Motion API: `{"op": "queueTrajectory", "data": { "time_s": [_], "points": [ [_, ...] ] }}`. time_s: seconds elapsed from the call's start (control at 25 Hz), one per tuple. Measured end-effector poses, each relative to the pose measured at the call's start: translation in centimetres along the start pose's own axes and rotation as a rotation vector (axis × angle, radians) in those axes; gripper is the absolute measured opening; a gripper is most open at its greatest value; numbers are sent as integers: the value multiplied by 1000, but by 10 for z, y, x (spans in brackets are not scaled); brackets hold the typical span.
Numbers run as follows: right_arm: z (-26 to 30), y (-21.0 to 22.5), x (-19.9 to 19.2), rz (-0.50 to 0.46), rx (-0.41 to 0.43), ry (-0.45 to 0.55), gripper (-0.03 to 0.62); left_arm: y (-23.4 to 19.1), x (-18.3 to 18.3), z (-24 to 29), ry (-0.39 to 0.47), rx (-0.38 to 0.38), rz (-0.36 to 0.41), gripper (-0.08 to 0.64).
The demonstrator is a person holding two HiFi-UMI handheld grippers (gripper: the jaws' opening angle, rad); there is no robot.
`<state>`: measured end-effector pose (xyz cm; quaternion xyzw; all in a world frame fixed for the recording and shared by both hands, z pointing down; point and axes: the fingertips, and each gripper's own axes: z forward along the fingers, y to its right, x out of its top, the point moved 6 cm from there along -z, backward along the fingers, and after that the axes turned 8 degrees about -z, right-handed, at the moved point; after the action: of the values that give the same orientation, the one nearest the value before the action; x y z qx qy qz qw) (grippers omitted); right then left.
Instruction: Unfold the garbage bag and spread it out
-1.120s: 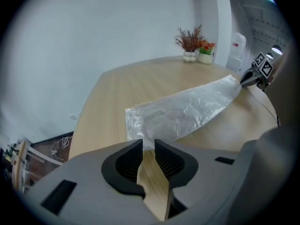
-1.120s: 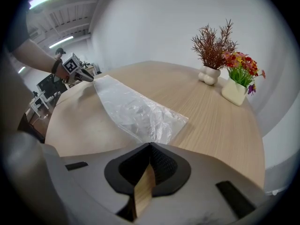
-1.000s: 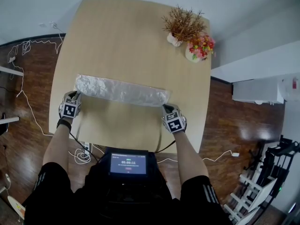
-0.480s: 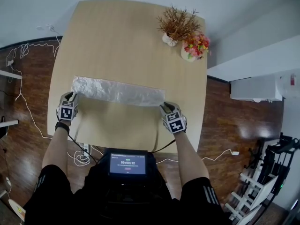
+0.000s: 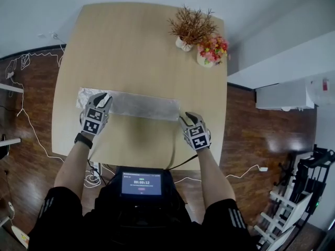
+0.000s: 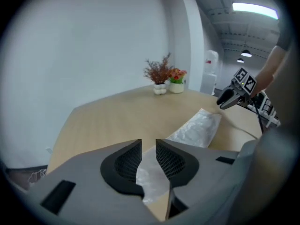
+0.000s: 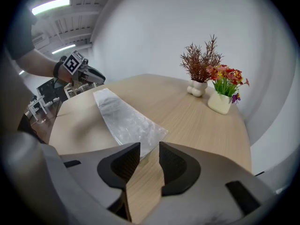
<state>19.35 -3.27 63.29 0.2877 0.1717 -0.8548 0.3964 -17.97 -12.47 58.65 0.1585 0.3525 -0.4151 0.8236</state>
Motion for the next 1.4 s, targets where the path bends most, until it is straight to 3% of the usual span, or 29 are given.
{"op": "queueTrajectory", "data": {
  "time_s": [0.24, 0.36, 0.48, 0.76, 1.04, 1.24, 1.4],
  "points": [
    [5, 11, 16, -41, 22, 17, 150, 64, 13, 62, -129, -163, 151, 89],
    [12, 19, 25, -66, 33, 15, 150, 88, 7, 83, -211, -211, 266, 89],
    [23, 22, 32, -91, 59, -3, 150, 101, -2, 97, -266, -235, 324, 89],
    [55, 22, 31, -148, 108, -70, 150, 108, -16, 119, -328, -241, 346, 89],
    [73, 21, 27, -142, 135, -111, 140, 109, -12, 122, -316, -240, 312, 87],
    [78, 18, 28, -129, 158, -105, 86, 107, -13, 122, -307, -243, 288, 87],
    [77, 16, 32, -151, 153, -102, 78, 107, -14, 121, -309, -241, 286, 87]
  ]
}}
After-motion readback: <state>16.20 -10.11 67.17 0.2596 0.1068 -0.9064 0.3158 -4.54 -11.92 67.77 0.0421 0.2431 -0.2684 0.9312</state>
